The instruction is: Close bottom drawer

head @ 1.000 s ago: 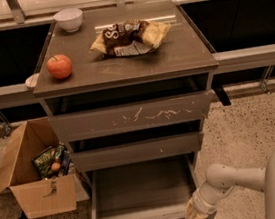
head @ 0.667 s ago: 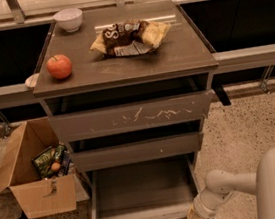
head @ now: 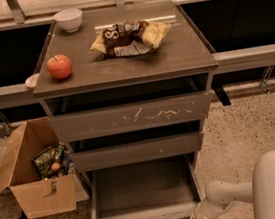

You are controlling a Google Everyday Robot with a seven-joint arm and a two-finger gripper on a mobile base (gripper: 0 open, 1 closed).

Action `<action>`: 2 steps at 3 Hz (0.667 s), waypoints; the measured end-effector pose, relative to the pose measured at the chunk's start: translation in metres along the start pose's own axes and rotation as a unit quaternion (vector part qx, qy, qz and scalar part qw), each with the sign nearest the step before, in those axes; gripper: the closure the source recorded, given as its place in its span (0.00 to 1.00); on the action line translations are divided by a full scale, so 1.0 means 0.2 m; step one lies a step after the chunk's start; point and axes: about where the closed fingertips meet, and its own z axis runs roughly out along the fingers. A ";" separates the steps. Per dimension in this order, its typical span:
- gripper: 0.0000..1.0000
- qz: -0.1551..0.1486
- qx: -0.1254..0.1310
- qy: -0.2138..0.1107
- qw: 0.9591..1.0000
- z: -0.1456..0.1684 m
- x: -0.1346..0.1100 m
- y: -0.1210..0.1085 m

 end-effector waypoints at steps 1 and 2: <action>1.00 -0.005 0.013 0.008 1.000 0.09 0.01 -0.03; 1.00 -0.020 0.045 0.012 0.999 0.16 0.02 -0.10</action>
Offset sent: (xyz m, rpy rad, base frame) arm 0.0355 0.0185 -0.0461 -0.0092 -0.2063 -0.0055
